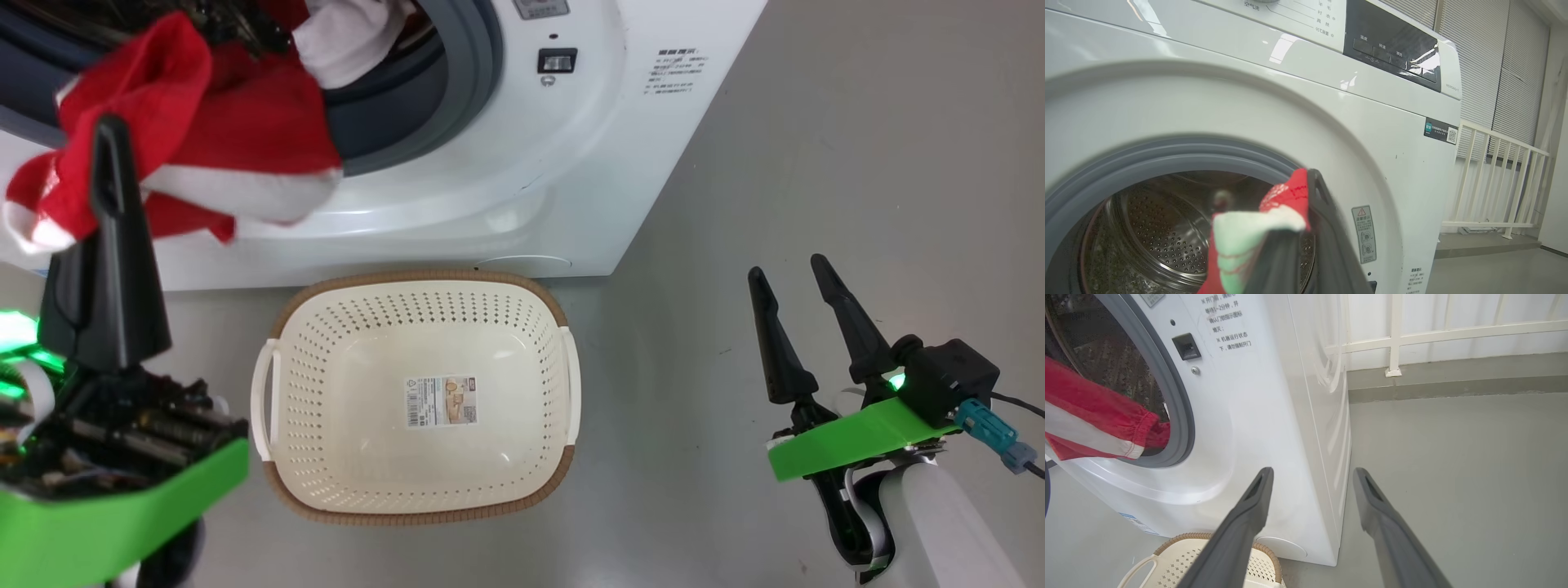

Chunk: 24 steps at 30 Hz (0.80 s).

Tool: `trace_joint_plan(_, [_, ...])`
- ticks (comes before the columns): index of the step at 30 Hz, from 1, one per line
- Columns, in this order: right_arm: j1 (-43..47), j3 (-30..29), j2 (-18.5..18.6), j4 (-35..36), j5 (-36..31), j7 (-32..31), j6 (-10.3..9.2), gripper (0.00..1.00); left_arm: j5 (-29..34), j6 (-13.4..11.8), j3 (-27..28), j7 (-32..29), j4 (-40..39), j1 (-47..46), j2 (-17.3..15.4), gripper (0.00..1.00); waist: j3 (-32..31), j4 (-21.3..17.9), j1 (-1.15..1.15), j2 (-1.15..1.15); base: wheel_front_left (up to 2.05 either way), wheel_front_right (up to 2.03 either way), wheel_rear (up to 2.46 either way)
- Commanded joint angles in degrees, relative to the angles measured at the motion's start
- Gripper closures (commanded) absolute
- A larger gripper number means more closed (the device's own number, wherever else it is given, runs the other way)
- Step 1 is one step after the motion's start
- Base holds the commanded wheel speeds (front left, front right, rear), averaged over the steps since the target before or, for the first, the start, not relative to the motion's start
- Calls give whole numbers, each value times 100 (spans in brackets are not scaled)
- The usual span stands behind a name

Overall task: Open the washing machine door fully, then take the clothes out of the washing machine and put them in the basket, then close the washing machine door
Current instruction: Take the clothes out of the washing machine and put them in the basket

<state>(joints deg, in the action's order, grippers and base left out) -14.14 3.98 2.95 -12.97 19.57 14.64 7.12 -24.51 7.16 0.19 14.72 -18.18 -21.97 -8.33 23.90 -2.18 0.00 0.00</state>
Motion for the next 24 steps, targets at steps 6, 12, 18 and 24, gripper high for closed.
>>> trace_joint_plan(6, [94, 148, -7, 122, -72, 36, 36, 0, -9, 33, -8, 28, 91, 443, -68, 100, 42, -6, 0, 0, 0, 0, 0])
trace_joint_plan(12, [59, 177, -7, 130, -56, 36, 36, 0, -67, 33, -238, 28, 837, 559, -38, 100, 96, -31, 0, 0, 0, 0, 0])
trace_joint_plan(18, [3, 239, -7, 163, -25, 36, 36, 0, -59, 33, -571, 28, 2023, 481, -77, 100, 244, -90, 0, 0, 0, 0, 0])
trace_joint_plan(24, [-79, 247, -7, 217, 14, 36, 36, 0, -113, 33, -970, 28, 3233, 161, -176, 100, 505, -139, 0, 0, 0, 0, 0])
